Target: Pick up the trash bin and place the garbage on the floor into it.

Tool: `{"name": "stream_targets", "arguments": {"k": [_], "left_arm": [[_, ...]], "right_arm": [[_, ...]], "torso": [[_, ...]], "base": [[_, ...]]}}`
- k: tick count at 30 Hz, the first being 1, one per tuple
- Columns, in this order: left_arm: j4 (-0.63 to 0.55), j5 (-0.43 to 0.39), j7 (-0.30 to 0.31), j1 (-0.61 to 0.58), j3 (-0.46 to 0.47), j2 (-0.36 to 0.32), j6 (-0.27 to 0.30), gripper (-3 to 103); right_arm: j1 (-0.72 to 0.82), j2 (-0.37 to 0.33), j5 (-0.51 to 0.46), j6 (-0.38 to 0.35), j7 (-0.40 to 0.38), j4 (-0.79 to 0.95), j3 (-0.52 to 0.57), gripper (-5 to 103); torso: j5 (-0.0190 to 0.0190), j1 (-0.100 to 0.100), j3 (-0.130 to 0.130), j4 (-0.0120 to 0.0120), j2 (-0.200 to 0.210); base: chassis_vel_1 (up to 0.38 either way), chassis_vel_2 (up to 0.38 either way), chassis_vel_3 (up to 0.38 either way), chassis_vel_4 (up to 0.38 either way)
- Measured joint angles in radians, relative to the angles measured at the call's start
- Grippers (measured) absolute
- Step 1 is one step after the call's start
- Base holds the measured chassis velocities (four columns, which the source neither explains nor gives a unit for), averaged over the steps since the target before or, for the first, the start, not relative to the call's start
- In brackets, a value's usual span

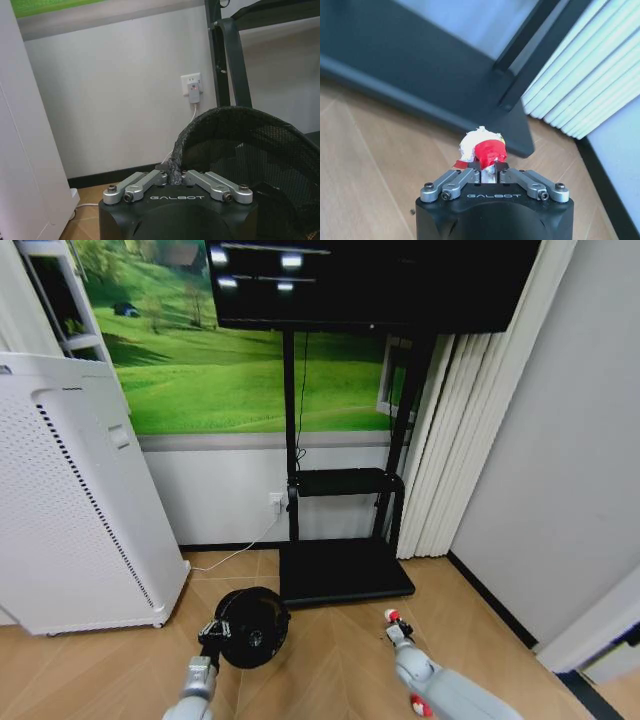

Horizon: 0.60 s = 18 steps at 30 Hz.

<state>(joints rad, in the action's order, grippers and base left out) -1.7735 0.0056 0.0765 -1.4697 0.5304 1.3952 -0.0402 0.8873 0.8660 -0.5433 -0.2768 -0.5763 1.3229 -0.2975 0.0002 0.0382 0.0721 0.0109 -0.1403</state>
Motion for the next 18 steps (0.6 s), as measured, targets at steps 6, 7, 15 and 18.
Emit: {"name": "stream_targets", "arguments": {"k": [6, 7, 15, 18], "left_arm": [[0.0, 0.009, 0.004, 0.016, -0.031, -0.008, 0.005, 4], [-0.002, 0.011, 0.004, 0.016, -0.036, -0.008, 0.005, 4], [-0.056, 0.014, 0.003, 0.0, -0.044, -0.012, 0.008, 4], [-0.072, 0.014, 0.001, -0.009, -0.041, -0.02, 0.007, 4]], "right_arm": [[0.154, -0.12, 0.062, 0.178, 0.118, 0.174, 0.177, 13], [0.182, -0.135, 0.075, 0.22, 0.149, 0.202, 0.21, 13], [0.327, -0.172, 0.14, 0.477, 0.33, 0.38, 0.371, 13], [0.355, -0.171, 0.15, 0.529, 0.375, 0.432, 0.395, 13]], "torso": [[-0.0002, 0.0, 0.0, 0.0005, 0.0], [-0.0003, 0.0, 0.0, 0.0006, 0.0], [-0.0001, 0.0, 0.0, 0.0002, 0.0], [-0.0002, 0.0, 0.0, 0.0001, 0.0]], "base": [[0.0, 0.0, 0.0, 0.0], [0.0, 0.0, 0.0, 0.0], [0.0, 0.0, 0.0, 0.0], [0.0, 0.0, 0.0, 0.0]]}}
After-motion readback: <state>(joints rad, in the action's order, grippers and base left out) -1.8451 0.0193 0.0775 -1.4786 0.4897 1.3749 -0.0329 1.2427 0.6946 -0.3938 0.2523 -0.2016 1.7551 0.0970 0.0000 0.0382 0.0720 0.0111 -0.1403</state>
